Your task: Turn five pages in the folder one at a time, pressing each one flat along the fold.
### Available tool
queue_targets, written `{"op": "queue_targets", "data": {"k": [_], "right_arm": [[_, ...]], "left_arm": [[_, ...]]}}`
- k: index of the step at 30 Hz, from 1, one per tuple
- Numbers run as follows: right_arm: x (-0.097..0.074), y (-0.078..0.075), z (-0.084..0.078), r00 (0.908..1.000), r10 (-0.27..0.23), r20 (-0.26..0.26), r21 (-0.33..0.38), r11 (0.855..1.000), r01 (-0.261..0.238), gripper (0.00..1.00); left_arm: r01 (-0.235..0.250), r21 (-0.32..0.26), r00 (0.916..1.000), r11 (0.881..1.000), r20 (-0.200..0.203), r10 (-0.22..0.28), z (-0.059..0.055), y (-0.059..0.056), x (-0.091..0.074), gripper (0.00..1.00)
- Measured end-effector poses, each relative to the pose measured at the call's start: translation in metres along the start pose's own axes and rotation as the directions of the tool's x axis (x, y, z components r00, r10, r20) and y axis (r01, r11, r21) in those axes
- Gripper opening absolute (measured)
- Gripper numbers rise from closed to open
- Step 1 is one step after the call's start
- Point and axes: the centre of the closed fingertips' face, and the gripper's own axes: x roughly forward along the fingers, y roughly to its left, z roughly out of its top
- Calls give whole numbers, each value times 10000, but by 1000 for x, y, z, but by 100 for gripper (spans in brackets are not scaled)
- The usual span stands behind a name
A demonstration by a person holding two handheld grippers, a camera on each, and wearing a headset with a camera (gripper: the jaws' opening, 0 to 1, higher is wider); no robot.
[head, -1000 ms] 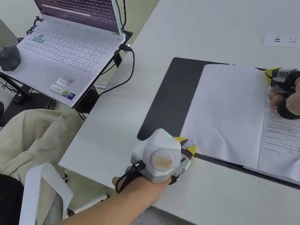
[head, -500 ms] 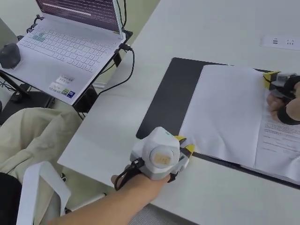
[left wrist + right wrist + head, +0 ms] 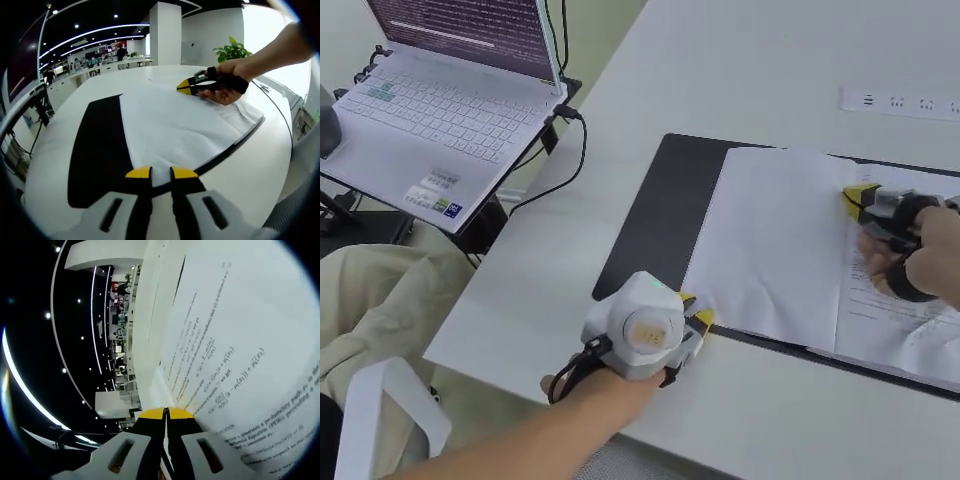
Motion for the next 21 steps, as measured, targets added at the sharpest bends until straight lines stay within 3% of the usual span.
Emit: {"op": "queue_targets", "data": {"k": [9, 16, 21], "right_arm": [[-27, -8, -28, 9974, 147, -699, -49, 9999, -151, 0], [-46, -15, -39, 9966, 227, -794, 80, 9997, -222, 0], [-57, -22, -52, 9924, 178, -1218, -61, 9998, -187, 0]], "left_arm": [[-14, -1, 10000, 10000, -61, 14, 0, 0, 0, 12], [-14, 31, 9999, 10000, -126, 14, 1, -1, -1, 12], [-22, 34, 9999, 10000, -99, 22, 1, -2, -1, 12]]}}
